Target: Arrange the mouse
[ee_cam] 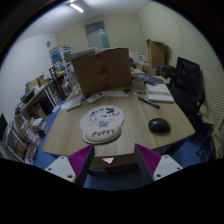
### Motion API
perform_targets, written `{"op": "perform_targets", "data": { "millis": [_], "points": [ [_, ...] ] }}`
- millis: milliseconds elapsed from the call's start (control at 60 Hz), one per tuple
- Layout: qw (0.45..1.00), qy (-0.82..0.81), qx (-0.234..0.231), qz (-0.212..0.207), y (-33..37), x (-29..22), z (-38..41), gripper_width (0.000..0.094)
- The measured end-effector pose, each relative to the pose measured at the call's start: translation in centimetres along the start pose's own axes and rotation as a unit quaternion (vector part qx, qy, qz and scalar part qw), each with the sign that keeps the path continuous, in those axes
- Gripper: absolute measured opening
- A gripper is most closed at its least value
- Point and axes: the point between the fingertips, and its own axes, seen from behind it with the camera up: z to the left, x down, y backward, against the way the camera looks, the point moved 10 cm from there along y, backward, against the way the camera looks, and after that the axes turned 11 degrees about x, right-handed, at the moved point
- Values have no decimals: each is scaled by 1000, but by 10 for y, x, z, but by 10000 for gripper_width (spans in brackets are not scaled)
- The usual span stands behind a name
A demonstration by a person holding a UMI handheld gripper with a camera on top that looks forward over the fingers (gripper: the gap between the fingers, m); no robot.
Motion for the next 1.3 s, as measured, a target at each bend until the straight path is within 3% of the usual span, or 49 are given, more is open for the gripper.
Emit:
{"op": "perform_targets", "data": {
  "millis": [233,400,550,650,683,800,1050,1133,1183,1300],
  "points": [
    [1000,10,29,-3,-15,10,-77,815],
    [996,50,40,-60,-57,6,-146,807],
    [995,69,41,-62,-110,8,-191,808],
    [995,84,24,-57,-145,11,-203,831],
    [994,76,12,-77,-151,4,-203,806],
    [992,92,-5,-86,-171,-8,-200,811],
    [991,80,-3,-107,-208,-37,-189,810],
    [992,68,14,-109,-215,-43,-185,779],
    [992,59,29,-109,-220,-45,-181,584],
    [992,49,55,-100,-218,-44,-177,509]
  ]
}}
